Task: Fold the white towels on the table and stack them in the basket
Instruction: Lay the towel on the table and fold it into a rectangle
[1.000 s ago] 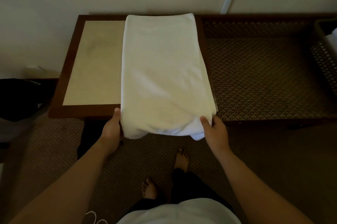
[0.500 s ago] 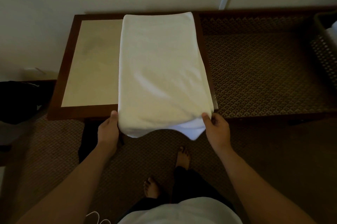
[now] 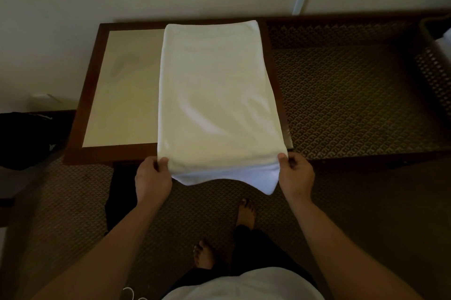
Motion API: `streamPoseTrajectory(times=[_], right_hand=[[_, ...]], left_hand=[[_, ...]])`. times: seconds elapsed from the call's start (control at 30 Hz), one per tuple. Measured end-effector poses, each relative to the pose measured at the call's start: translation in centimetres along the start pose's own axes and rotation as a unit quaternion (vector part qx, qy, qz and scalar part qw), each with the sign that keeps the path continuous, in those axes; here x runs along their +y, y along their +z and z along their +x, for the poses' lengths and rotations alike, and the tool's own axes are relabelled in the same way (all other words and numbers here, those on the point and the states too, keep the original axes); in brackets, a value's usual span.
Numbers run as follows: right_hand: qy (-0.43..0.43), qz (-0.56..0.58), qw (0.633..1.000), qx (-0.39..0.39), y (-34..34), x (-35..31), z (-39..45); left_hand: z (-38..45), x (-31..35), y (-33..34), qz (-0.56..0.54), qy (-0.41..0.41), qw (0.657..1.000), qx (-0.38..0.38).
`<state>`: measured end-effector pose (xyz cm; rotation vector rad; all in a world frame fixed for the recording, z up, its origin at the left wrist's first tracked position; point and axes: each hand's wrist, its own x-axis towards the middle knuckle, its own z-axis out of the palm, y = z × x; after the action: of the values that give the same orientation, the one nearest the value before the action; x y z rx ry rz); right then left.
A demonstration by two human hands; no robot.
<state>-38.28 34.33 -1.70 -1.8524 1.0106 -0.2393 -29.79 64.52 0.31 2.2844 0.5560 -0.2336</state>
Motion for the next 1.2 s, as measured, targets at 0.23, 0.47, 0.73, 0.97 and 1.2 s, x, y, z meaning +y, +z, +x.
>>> streamPoseTrajectory(times=[0.23,0.47,0.73,0.97,1.2], right_hand=[[0.056,-0.161,0.985,-0.013,0.4,-2.6,0.7],[-0.025,-0.243,0.969,-0.04,0.2,-4.4,2.2],[0.055,-0.191,0.98,0.025,1.0,-3.8,1.8],[-0.022,-0.26,0.965,-0.011,1.9,-6.4,4.0],[-0.036,-0.087,0.995,0.032,2.3,-6.5,5.0]], left_hand=[[1.1,1.4,-0.3,0.017,0.022,0.999,0.04],[4.7,4.1,-0.9,0.096,0.0,0.992,-0.087],[4.8,4.4,-0.5,0.103,-0.021,0.992,-0.071],[6.6,7.7,-0.2,0.014,-0.012,1.0,-0.023],[8.5,6.9,0.3,0.026,0.011,0.999,-0.019]])
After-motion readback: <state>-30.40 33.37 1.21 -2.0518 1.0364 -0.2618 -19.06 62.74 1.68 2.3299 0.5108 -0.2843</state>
